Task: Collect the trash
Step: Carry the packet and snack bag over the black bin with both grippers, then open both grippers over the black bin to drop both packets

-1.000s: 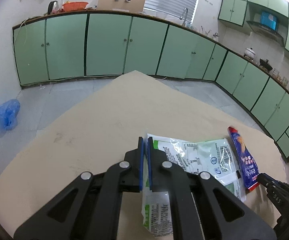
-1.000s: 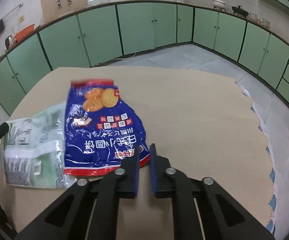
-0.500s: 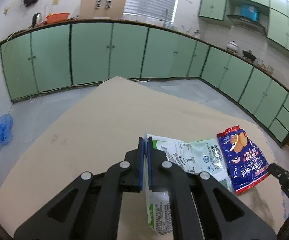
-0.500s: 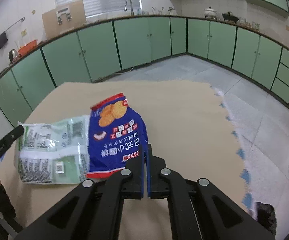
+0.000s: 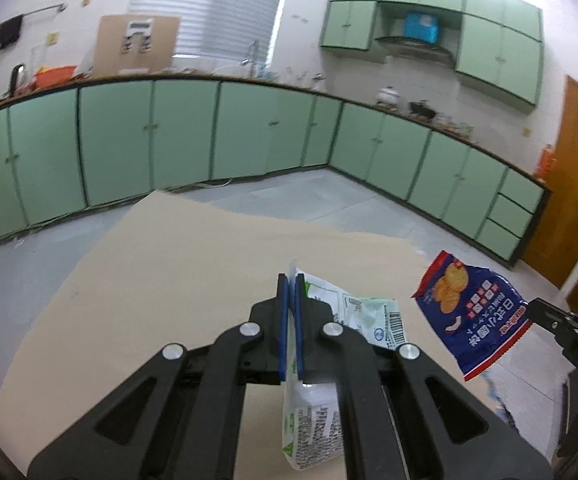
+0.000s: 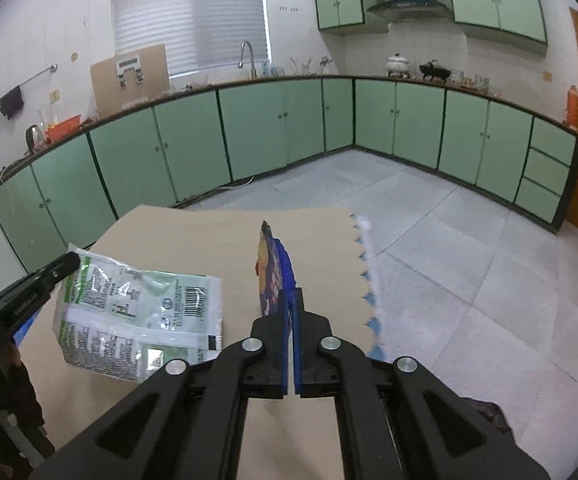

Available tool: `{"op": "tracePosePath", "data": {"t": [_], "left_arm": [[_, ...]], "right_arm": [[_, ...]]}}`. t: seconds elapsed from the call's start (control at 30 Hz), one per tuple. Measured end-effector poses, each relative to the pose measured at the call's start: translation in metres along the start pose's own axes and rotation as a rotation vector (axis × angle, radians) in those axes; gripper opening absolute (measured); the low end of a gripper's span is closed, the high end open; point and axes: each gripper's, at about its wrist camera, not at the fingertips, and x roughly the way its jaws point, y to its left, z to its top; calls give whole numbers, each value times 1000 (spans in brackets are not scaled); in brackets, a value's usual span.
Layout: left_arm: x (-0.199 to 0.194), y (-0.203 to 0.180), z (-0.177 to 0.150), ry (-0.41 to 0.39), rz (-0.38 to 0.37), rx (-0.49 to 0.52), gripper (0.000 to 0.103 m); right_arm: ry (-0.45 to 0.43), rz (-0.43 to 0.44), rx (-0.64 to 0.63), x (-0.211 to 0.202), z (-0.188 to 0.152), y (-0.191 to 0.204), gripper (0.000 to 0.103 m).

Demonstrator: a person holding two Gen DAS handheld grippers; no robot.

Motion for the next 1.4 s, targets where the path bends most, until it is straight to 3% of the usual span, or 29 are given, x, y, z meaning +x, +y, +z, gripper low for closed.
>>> {"op": "tracePosePath", "data": {"t": [0.37,0.8,1.03,1.23,1.4], "left_arm": [[-30,-99,-15,-41,-178,106,1],[-27,-234,-83,24,-357,254,1],[-5,-283,-132,99,-376,316,1],[23,-307,-164,185,-341,388,2],[43,-317,-180,275,-354,396,8]], "right_arm": [[-62,-125,53,-81,-20,-52,2],[-29,-314,194,-140,-85,-145,2],[32,-377,260,-132,-129,-186,2],[126,-379,330,-100,-169,-214,2],[193,-355,371,-78,-191,-231,3]]}}
